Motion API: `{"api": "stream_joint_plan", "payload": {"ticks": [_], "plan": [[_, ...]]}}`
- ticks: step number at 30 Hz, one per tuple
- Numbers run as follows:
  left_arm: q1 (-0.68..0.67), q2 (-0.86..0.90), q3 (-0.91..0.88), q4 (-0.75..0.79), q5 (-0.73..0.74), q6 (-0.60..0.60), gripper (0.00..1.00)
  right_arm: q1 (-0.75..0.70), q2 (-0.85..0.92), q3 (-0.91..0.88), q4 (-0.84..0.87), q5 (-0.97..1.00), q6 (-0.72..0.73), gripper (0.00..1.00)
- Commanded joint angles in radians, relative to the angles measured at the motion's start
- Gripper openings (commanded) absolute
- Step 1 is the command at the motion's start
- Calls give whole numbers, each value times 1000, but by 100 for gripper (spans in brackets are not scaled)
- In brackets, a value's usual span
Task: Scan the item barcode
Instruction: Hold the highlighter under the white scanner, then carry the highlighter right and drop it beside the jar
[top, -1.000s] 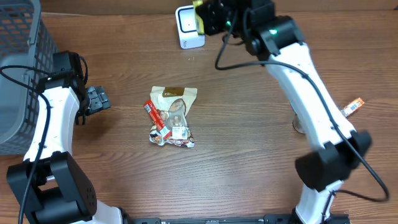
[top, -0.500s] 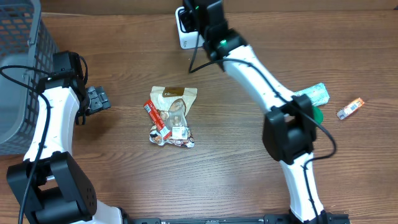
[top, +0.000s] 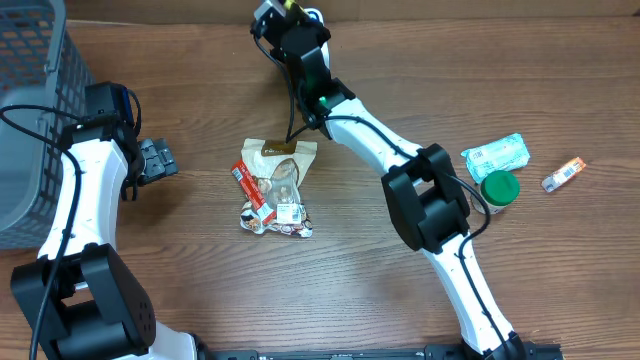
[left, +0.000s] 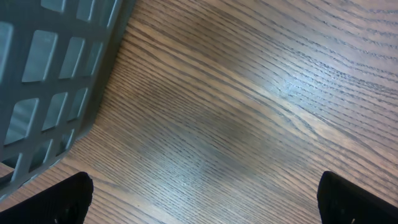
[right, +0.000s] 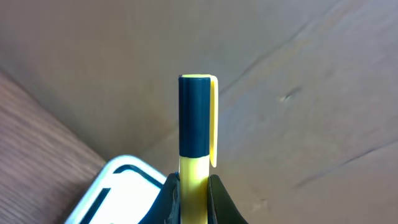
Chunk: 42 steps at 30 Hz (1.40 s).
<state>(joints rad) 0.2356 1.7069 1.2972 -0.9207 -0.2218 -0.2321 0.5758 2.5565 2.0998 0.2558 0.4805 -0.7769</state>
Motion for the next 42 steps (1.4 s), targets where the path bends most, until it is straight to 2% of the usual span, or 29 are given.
{"api": "stream_joint_plan", "payload": {"ticks": [1, 10, 17, 21, 23, 34, 39, 42], "plan": [[-6, -20, 15, -1, -14, 11, 100, -6, 39, 14, 26, 35, -63, 4], [-6, -20, 15, -1, -14, 11, 100, -3, 48, 14, 24, 53, -96, 4], [-6, -20, 15, -1, -14, 11, 100, 23, -1, 16, 39, 218, -84, 3], [-6, -20, 15, -1, -14, 11, 100, 34, -87, 16, 24, 311, -30, 3], [-6, -20, 15, -1, -14, 11, 100, 39, -156, 16, -23, 369, 45, 3], [-6, -20, 15, -1, -14, 11, 100, 0, -556, 16, -916, 286, 710, 3], [-6, -20, 15, -1, -14, 11, 100, -113, -620, 16, -1340, -102, 898, 3], [-6, -20, 15, -1, -14, 11, 100, -215, -612, -14, -1524, -362, 911, 4]]}}
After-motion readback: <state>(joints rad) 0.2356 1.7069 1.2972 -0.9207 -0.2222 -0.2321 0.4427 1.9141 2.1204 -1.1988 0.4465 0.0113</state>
